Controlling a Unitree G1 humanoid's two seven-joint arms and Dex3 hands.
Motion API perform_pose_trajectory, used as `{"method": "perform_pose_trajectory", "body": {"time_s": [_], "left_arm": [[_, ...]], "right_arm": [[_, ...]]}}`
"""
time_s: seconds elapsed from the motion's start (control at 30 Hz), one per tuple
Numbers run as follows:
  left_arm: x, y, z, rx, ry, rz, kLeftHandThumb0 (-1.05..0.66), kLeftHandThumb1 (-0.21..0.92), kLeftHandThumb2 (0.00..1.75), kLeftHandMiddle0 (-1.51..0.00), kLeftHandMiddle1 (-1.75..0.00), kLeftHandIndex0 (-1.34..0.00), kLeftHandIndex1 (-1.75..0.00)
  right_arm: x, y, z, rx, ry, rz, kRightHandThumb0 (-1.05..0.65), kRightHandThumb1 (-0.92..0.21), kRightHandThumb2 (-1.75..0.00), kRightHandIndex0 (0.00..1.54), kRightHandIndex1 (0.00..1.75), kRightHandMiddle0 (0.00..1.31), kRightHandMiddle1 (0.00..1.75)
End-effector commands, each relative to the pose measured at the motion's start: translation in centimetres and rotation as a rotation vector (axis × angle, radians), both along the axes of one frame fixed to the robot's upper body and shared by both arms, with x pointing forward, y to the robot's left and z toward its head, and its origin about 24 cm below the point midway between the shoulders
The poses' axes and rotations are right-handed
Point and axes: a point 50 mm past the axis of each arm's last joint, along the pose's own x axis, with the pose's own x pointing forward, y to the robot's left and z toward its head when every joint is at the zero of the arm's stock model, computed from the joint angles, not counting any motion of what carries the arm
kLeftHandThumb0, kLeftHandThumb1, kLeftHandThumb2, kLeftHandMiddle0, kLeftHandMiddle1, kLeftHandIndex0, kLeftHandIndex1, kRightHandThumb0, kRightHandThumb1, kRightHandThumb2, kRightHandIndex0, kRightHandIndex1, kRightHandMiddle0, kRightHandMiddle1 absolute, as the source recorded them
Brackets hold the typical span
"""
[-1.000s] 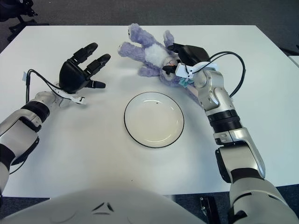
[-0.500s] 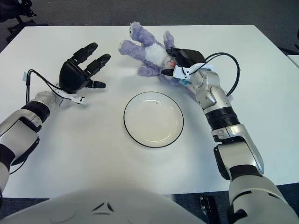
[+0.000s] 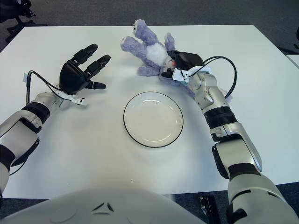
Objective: Put the doll into the plate.
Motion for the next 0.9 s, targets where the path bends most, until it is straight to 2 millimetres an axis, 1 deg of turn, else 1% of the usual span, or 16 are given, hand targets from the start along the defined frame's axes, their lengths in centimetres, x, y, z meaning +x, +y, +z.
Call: {"method": "perform_pose_trajectory", "body": {"time_s": [0.0,0.03,0.1,0.2,0.27,0.47,0.53,0.67,0.77,0.87], "left_arm": [[-0.1,0.3,-0.1,-0.003,-0.007,0.006,-0.28,0.92,0.3,-0.62,-0.03,-0.62,-0.09],[-0.1,0.3,-0.1,-0.003,-0.007,0.006,-0.28,0.92,0.3,-0.62,-0.03,-0.62,-0.09],[-0.2,0.3,-0.1,-0.005,-0.009,0.004,-0.28,0.92,0.3,-0.62,-0.03,-0.62,-0.09],[-0.2,0.4,-0.1,-0.007,-0.011,0.002,-0.28,0.92,0.3,-0.62,-0.02,-0.62,-0.1],[-0.3,0.4,-0.1,-0.007,-0.011,0.001,-0.28,0.92,0.3,-0.62,-0.02,-0.62,-0.1],[-0.3,0.4,-0.1,-0.007,-0.011,0.001,-0.28,0.92,0.29,-0.62,-0.02,-0.62,-0.1],[-0.3,0.4,-0.1,-0.009,-0.013,0.0,-0.28,0.92,0.29,-0.61,-0.02,-0.62,-0.1],[-0.3,0.4,-0.1,-0.01,-0.014,-0.002,-0.28,0.92,0.29,-0.61,-0.02,-0.62,-0.1],[-0.3,0.4,-0.2,-0.011,-0.015,-0.002,-0.28,0.92,0.29,-0.61,-0.02,-0.62,-0.1],[-0.3,0.4,-0.2,-0.011,-0.015,-0.003,-0.28,0.92,0.29,-0.61,-0.02,-0.62,-0.1]], "right_arm": [[-0.2,0.1,-1.4,-0.028,0.062,0.007,-0.75,-0.92,-0.39,0.36,0.0,0.4,0.12],[-0.2,0.1,-1.4,-0.028,0.062,0.007,-0.75,-0.92,-0.39,0.36,0.0,0.4,0.11],[0.0,-0.4,-2.3,-0.091,0.089,-0.034,-0.75,-0.92,-0.39,0.35,0.0,0.41,0.11],[0.3,-1.0,-3.2,-0.17,0.117,-0.079,-0.75,-0.92,-0.44,0.32,0.0,0.41,0.11],[0.5,-1.0,-3.4,-0.193,0.123,-0.091,-0.75,-0.92,-0.5,0.29,0.0,0.4,0.1],[0.6,-1.0,-3.4,-0.199,0.123,-0.095,-0.75,-0.92,-0.54,0.28,0.0,0.41,0.09],[0.6,-1.3,-4.1,-0.24,0.128,-0.114,-0.75,-0.92,-0.57,0.26,0.0,0.41,0.09],[0.5,-1.4,-4.4,-0.273,0.117,-0.126,-0.75,-0.92,-0.63,0.32,0.04,0.43,0.09],[0.5,-1.4,-4.5,-0.279,0.11,-0.128,-0.73,-0.92,-0.63,0.39,0.07,0.47,0.11],[0.5,-1.4,-4.5,-0.28,0.109,-0.129,-0.73,-0.92,-0.63,0.41,0.07,0.48,0.11]]}}
